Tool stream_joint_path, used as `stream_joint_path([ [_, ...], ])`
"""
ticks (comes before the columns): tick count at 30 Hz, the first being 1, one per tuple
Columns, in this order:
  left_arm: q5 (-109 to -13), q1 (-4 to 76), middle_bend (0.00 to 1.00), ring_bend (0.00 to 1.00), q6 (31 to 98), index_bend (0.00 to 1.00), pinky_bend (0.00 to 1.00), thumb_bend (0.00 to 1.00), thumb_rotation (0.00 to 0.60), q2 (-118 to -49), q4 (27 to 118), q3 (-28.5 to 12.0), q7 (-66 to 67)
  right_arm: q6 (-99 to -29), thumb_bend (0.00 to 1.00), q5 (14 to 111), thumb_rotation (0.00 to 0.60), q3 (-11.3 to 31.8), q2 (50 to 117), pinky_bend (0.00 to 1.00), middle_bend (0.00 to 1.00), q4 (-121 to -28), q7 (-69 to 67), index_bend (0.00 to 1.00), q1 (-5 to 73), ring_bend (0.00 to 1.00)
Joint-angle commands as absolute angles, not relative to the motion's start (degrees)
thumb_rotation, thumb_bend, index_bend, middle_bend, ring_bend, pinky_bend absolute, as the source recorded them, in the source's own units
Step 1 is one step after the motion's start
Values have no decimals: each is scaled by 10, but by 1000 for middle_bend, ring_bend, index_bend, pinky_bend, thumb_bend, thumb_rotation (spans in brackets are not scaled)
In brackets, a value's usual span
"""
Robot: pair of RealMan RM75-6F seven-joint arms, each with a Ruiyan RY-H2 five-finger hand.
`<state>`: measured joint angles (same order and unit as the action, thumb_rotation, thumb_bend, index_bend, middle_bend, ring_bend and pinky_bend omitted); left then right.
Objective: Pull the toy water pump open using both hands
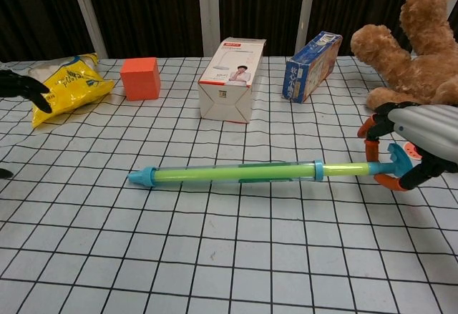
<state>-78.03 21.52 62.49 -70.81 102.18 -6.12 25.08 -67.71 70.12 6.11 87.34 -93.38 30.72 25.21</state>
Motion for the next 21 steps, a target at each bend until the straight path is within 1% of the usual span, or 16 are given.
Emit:
stream_joint_path([
  [1,-757,244,71,0,598,249,11,215,600,-744,1012,-69,285,-680,432,704,600,59,872,0,242,-938,301,624,250,21],
  [7,-712,275,74,0,582,252,11,223,600,-794,1007,-75,349,-684,432,716,600,51,870,0,242,-932,296,624,247,21],
  [13,-678,298,95,0,583,290,11,325,600,-834,985,-82,392,-684,432,717,600,52,866,0,242,-931,285,623,246,21],
  [16,-663,312,109,0,579,323,11,351,600,-854,968,-87,405,-683,433,717,600,52,864,0,242,-932,282,624,246,21],
  [21,-636,334,120,0,568,354,11,363,600,-883,945,-92,417,-681,433,718,600,50,864,0,242,-934,282,624,247,21],
])
